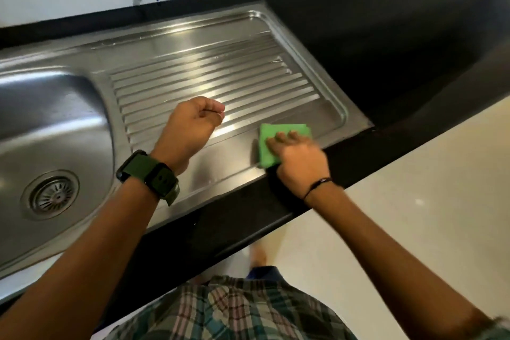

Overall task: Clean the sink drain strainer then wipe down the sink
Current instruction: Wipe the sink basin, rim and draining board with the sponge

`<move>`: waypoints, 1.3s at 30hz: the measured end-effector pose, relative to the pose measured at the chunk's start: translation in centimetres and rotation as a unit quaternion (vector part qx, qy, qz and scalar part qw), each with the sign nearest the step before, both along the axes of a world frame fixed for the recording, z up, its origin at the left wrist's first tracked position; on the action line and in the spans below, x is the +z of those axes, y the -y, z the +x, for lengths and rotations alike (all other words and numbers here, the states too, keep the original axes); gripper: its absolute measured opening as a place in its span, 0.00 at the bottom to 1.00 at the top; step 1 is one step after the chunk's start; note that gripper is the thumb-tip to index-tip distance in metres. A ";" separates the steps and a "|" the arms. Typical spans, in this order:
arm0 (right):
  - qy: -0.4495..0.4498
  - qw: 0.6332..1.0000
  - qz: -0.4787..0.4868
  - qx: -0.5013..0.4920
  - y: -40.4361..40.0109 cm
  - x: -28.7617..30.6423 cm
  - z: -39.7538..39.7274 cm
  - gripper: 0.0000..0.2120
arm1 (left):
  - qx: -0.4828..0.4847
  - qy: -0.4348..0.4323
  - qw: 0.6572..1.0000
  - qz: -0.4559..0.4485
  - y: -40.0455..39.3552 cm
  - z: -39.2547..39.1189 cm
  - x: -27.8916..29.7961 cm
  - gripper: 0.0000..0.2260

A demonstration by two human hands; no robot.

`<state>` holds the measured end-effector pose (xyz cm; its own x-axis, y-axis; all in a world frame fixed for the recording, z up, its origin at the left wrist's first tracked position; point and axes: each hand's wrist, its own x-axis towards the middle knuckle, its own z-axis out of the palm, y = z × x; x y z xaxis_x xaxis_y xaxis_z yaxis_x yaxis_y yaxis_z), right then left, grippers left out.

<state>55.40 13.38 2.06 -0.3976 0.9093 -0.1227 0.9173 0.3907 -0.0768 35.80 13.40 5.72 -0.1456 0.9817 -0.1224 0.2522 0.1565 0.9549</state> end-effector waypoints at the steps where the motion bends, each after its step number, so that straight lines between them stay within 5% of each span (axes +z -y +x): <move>1: -0.007 0.999 -0.007 0.041 0.2 -0.2 -0.2 0.26 | -0.002 0.001 1.000 -0.009 -0.5 0.9 0.2 0.07; 6: 0.025 0.989 0.001 0.147 -2.6 -0.1 4.2 0.28 | -0.008 -0.013 1.000 -0.024 -2.5 3.7 1.1 0.08; 12: 0.071 0.997 0.014 0.020 -7.1 0.6 12.1 0.29 | -0.010 -0.075 0.997 -0.014 -3.6 5.9 0.3 0.08; 22: 0.022 0.993 0.023 -0.112 -8.9 -0.8 9.4 0.27 | -0.023 -0.430 0.902 0.015 -1.2 4.7 -5.2 0.16; 30: 0.005 0.999 0.005 -0.049 -17.1 0.3 5.6 0.25 | -0.018 -0.459 0.888 -0.014 -1.8 4.8 -5.4 0.21; 39: 0.035 0.997 0.030 -0.063 -10.4 -1.3 9.3 0.30 | -0.030 -0.469 0.882 -0.034 -3.7 2.6 -5.6 0.25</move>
